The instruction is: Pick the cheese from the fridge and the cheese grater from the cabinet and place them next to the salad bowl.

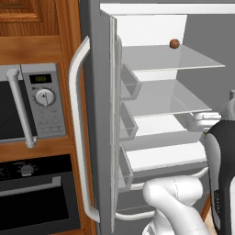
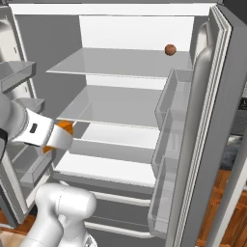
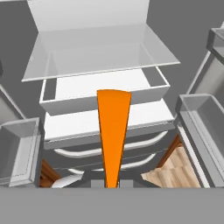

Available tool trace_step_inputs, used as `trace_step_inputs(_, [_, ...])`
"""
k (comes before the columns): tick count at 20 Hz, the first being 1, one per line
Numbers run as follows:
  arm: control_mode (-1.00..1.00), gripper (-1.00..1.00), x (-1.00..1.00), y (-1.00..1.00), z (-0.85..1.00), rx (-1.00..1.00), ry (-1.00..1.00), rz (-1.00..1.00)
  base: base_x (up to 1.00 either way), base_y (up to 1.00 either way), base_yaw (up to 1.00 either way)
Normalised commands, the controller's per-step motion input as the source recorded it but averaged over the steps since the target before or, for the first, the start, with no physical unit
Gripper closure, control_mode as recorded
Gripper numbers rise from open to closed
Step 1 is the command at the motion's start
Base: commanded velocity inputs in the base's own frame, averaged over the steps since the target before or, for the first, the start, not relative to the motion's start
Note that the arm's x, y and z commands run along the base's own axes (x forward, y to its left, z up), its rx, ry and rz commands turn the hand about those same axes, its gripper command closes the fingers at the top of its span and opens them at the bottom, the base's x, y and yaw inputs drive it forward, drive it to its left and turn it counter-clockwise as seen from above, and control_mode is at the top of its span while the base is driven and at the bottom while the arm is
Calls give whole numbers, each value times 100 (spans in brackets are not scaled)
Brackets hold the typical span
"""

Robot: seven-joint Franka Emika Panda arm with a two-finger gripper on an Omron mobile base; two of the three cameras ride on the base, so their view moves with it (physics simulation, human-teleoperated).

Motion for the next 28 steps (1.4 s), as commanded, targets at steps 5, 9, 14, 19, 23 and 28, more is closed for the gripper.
trace_step_inputs(5, [100,100,0,0,0,0,0,0,-94,0,1])
trace_step_inputs(9, [100,100,0,0,0,0,0,0,-94,0,8])
trace_step_inputs(14, [100,100,0,0,0,0,0,0,-98,0,12])
trace_step_inputs(19, [100,100,0,0,0,0,0,0,-75,0,20])
trace_step_inputs(23, [100,100,0,0,0,0,0,0,-17,0,40])
trace_step_inputs(28, [100,100,0,0,0,0,0,0,0,0,55])
